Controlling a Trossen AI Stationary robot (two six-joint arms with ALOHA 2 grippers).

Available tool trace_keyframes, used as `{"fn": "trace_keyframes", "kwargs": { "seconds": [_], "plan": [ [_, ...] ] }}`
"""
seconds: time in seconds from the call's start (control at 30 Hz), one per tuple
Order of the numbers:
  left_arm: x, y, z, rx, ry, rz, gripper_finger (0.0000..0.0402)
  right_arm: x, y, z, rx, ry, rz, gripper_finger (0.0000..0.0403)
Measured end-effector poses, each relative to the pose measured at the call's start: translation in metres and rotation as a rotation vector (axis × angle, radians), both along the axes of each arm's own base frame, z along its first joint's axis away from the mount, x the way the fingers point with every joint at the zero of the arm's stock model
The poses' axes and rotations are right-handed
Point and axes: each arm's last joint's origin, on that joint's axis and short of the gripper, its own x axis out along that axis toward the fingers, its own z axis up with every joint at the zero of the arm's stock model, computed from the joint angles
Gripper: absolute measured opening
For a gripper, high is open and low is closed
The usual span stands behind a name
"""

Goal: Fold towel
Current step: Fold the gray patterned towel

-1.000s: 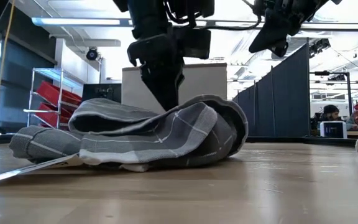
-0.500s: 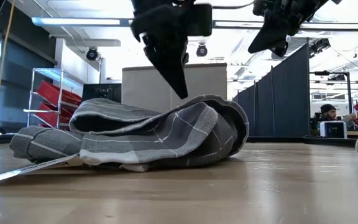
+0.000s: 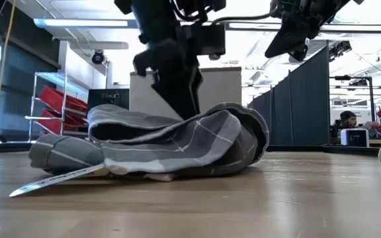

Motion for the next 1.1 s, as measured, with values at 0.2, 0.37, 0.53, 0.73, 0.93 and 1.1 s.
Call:
{"fn": "trace_keyframes", "kwargs": {
  "seconds": [0.2, 0.37, 0.53, 0.73, 0.93, 1.1],
  "plan": [
    [-0.002, 0.001, -0.002, 0.133, -0.012, 0.051, 0.0204, -0.001, 0.0, -0.001, -0.001, 0.012, 0.002, 0.0002],
    [-0.003, -0.004, -0.001, 0.164, -0.048, 0.151, 0.0201, -0.001, 0.0, -0.001, -0.004, 0.016, 0.005, 0.0002],
    [-0.006, -0.012, -0.001, 0.152, -0.087, 0.278, 0.02, -0.001, 0.0, -0.001, -0.005, 0.016, 0.005, 0.0002],
    [-0.018, -0.009, -0.004, 0.21, -0.016, 0.399, 0.02, -0.001, 0.0, -0.001, -0.005, 0.016, 0.006, 0.0002],
    [-0.022, -0.005, -0.004, 0.236, -0.011, 0.485, 0.02, -0.001, 0.0, -0.001, -0.005, 0.015, 0.005, 0.0002],
    [-0.011, -0.009, 0.0, 0.126, -0.107, 0.478, 0.02, -0.001, 0.0, -0.001, -0.005, 0.015, 0.005, 0.0002]
  ]
}}
